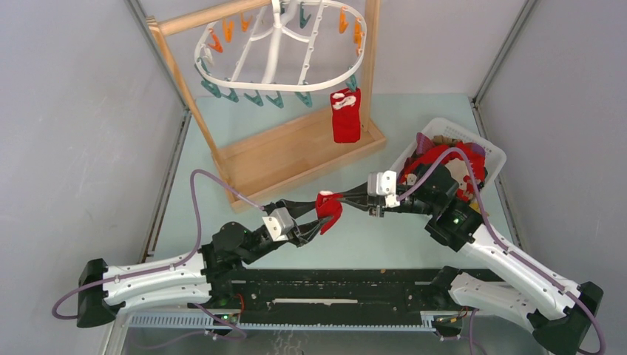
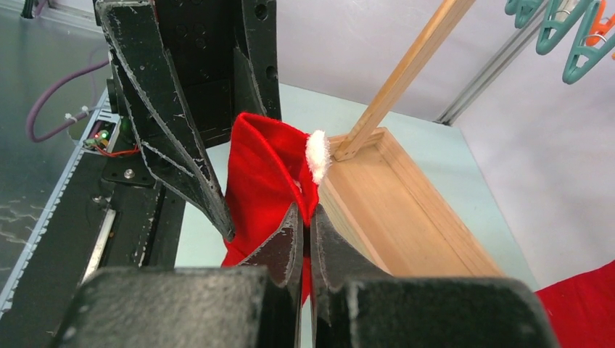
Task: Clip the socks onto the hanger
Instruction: Pick up the sock from the bin.
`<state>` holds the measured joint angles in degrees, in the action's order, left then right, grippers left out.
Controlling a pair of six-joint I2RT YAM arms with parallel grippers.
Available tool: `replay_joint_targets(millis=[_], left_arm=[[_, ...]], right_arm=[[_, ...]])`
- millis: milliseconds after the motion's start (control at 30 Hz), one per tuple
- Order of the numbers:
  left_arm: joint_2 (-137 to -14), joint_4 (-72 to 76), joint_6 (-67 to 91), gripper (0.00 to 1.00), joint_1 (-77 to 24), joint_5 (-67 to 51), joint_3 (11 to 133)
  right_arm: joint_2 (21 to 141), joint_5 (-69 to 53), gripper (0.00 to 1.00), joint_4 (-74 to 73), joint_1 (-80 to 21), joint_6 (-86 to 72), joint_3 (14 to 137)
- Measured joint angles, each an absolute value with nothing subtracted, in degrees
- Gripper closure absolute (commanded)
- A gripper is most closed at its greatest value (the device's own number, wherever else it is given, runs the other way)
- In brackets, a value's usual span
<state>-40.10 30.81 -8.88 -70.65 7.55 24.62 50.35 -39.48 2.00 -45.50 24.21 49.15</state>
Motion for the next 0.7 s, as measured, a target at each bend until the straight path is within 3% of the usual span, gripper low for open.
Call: replay_joint_targets(millis=[200, 367, 533, 700], left_arm=[[-40.1, 30.8, -8.4, 0.54, -70.7, 7.9, 24.6], [-40.2, 30.1, -8.0, 0.67, -70.6, 8.4, 24.8], [-40.6, 29.0, -7.4, 0.57, -70.0, 8.6, 25.4], [-40.6, 28.5, -7.3, 0.61, -69.5, 8.6, 26.6]], right_arm=[[50.2, -38.3, 0.95, 1.0, -46.9, 28.3, 49.1], [49.8, -37.1, 0.95, 0.9, -47.7, 32.4, 49.2], [49.5, -36.5, 0.95, -0.1, -48.1, 36.1, 49.2], [49.4, -36.2, 0.94, -2.6, -49.4, 39.9, 49.3]])
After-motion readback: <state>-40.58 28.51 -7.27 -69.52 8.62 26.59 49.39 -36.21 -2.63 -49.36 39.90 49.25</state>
